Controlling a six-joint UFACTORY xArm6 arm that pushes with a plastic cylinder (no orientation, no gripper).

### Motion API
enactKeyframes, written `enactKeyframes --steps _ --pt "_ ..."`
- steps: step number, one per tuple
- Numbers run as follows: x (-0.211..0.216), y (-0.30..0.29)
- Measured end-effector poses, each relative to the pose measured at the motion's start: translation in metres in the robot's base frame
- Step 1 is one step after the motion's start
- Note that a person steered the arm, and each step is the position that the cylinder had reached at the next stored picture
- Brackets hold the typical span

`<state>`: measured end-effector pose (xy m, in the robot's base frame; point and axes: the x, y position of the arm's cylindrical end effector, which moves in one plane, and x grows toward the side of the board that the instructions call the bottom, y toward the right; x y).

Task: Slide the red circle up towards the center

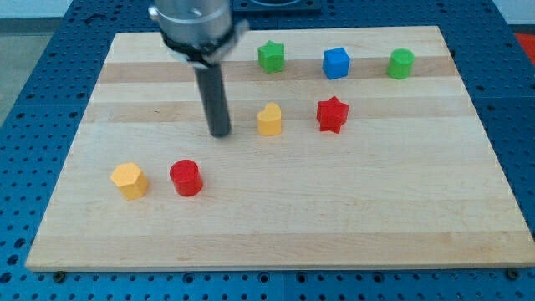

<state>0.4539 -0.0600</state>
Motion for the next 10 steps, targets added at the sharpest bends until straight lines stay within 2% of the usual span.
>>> enactKeyframes --steps 1,2,3,4,6,8,10 --pt "0.058 0.076" --pt "0.077 0.039" --pt "0.092 -0.047" --pt "0.104 -0.047" --pt "0.096 -0.089" --pt "0.094 -0.062" --pt "0.036 -0.064"
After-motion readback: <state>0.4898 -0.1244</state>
